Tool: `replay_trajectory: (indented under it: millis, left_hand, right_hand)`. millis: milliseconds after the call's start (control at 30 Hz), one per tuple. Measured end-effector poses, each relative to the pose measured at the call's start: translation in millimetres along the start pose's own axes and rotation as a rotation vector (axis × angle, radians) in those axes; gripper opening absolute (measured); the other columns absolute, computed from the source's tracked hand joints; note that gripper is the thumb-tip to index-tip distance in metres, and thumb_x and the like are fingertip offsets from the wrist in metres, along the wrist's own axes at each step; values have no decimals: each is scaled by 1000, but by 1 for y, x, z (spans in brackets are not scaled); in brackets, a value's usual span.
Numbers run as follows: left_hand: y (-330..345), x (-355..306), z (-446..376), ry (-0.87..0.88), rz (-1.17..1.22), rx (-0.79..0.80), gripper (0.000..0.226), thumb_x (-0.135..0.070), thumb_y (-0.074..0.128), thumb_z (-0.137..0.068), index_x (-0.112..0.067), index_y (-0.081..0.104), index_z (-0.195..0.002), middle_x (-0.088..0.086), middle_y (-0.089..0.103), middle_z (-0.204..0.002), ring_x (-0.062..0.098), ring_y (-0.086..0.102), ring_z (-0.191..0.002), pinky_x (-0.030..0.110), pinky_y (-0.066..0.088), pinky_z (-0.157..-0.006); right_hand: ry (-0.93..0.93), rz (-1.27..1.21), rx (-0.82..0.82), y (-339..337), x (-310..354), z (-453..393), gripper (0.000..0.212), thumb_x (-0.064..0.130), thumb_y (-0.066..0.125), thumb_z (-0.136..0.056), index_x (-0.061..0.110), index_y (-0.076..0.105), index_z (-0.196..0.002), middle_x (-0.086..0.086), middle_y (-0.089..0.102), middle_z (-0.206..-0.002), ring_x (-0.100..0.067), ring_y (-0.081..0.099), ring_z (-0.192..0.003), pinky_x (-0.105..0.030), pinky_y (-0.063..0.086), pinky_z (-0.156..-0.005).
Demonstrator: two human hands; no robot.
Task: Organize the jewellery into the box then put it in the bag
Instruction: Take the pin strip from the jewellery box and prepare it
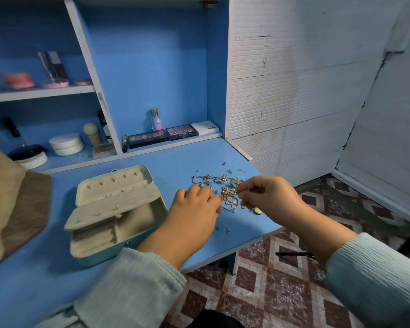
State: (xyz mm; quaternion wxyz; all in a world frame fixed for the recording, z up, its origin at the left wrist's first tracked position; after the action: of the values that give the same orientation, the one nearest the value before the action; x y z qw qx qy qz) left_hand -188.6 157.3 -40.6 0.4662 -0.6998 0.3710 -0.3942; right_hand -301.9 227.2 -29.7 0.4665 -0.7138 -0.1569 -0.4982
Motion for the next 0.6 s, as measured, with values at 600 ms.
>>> replay_trajectory:
  millis: [600]
  left_hand:
    - [-46,102,103,-291,-114,-334,26,-26,85,-52,-24,63,-66,0,59,-80,25,57,-70,38,45,-59]
  right_hand:
    - [-28,-123,221,120,67,5,14,17,56,-92,15,63,-80,3,62,-59,-7,52,-48,-13,44,-50]
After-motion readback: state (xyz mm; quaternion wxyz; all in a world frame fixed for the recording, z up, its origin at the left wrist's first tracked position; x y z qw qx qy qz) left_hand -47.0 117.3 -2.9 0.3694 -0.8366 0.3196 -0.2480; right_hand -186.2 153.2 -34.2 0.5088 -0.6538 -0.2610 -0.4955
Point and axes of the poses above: each hand's wrist, its own z-axis away from the middle knuckle, its own y-axis out of the palm, x = y × z, the point moved 8 cm from there along -z, towards the middle knuckle
